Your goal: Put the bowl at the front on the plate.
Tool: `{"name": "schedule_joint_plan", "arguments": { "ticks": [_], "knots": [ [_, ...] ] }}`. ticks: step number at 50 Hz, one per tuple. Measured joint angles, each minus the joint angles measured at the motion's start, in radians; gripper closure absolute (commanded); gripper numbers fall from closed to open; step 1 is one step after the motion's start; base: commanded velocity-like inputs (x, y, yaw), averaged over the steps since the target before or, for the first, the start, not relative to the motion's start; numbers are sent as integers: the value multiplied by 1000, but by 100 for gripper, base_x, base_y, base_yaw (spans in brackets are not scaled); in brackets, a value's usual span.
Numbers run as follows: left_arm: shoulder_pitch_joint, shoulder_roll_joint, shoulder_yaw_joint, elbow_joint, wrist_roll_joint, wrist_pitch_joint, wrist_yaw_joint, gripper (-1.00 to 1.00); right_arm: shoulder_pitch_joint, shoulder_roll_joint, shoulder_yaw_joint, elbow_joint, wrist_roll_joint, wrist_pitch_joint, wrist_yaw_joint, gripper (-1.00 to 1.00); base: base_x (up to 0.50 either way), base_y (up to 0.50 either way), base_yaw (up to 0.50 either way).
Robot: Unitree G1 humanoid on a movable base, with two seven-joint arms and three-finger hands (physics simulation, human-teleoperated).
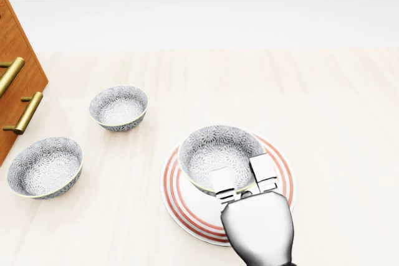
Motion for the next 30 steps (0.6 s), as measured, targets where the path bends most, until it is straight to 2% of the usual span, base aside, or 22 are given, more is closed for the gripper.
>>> {"name": "schedule_joint_plan", "arguments": {
  "ticks": [15, 30],
  "knots": [
    [1, -2, 4, -9, -2, 0, -3, -100, -23, 0, -31, 21, -78, 0, 24, 100, 0, 0, 0],
    [1, -5, 7, -12, 0, 0, -7, -100, -37, 4, -55, 56, -53, 0, -6, 100, 0, 0, 0]
  ]
}}
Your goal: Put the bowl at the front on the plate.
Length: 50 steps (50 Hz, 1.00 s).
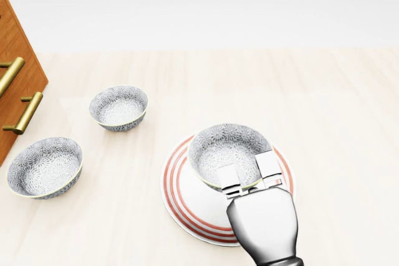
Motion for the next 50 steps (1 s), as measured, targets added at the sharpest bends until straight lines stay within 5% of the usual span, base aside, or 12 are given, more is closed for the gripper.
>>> {"name": "schedule_joint_plan", "arguments": {
  "ticks": [23, 24, 25, 26, 50],
  "knots": [
    [0, 3, -4, 2, -3, 0, 4, -100, -19, 2, -4, 37, 30, 0, -28, 100, 0, 0, 0],
    [0, 3, -4, 1, -4, 0, 4, -100, -20, 2, -5, 39, 32, 0, -30, 76, 0, 0, 0],
    [0, 3, -3, 0, -4, 0, 4, -100, -20, 2, -5, 40, 35, 0, -31, 14, 0, 0, 0],
    [0, 3, -3, 0, -4, 0, 4, -100, -21, 2, -6, 41, 39, 0, -34, -100, 0, 0, 0],
    [1, 1, 0, -3, -6, 0, 0, -100, -15, -3, -8, -19, 40, 0, -13, -100, 0, 0, 0]
  ]
}}
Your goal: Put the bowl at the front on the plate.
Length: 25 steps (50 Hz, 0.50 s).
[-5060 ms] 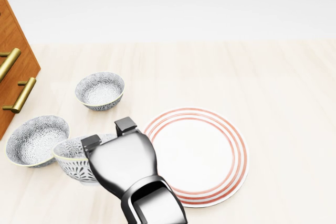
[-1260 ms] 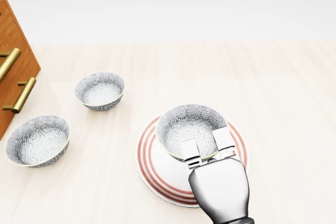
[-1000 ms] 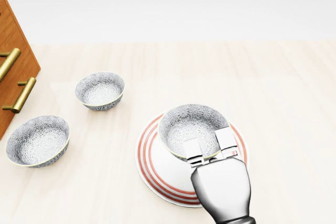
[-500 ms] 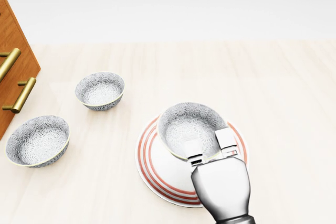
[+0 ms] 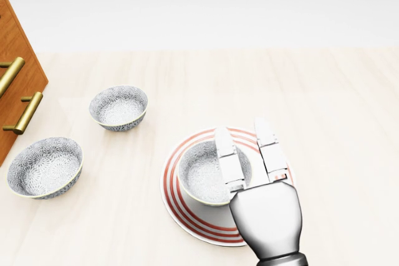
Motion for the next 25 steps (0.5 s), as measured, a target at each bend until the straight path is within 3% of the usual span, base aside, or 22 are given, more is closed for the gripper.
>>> {"name": "schedule_joint_plan", "arguments": {
  "ticks": [16, 25],
  "knots": [
    [-1, 1, -1, 6, 2, 0, -1, -100, -12, 0, 3, -145, -93, 0, 116, -100, 0, 0, 0],
    [-2, 3, -3, 10, 5, 0, 1, -100, -80, -84, 50, -281, -134, 0, 274, -100, 0, 0, 0]
  ]
}}
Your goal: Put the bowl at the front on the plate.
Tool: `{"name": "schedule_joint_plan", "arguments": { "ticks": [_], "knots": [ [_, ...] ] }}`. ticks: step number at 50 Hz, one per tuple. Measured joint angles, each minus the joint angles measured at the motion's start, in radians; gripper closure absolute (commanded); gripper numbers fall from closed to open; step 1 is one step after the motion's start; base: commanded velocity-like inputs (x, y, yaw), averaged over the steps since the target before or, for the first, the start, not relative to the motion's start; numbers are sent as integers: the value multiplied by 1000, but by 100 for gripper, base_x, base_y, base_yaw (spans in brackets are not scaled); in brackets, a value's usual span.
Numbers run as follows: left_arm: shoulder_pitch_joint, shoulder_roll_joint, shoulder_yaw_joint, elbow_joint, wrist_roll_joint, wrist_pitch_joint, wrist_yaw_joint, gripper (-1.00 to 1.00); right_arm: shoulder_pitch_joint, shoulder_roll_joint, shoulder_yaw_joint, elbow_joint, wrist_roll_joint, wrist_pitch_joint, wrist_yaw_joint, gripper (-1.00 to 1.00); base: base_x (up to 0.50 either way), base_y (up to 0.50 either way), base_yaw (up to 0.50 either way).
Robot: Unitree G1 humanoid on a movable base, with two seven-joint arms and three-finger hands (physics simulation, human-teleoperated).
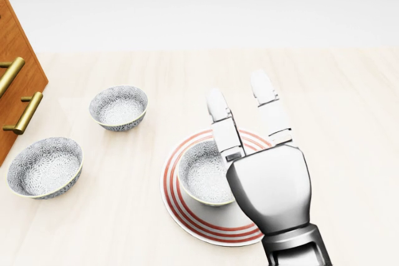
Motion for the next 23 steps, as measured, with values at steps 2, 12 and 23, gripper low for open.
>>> {"name": "schedule_joint_plan", "arguments": {
  "ticks": [2, 12, 23],
  "knots": [
    [1, 0, 0, -2, 0, 0, 0, -100, -21, -21, 8, -26, -5, 0, 35, -100, 0, 0, 0],
    [1, -1, 0, -4, 5, 0, 1, -100, -143, -99, 10, -127, -20, 0, 197, -100, 0, 0, 0],
    [0, 1, -2, 2, 12, 0, 4, -100, -336, -155, -26, -175, -26, 0, 375, -100, 0, 0, 0]
  ]
}}
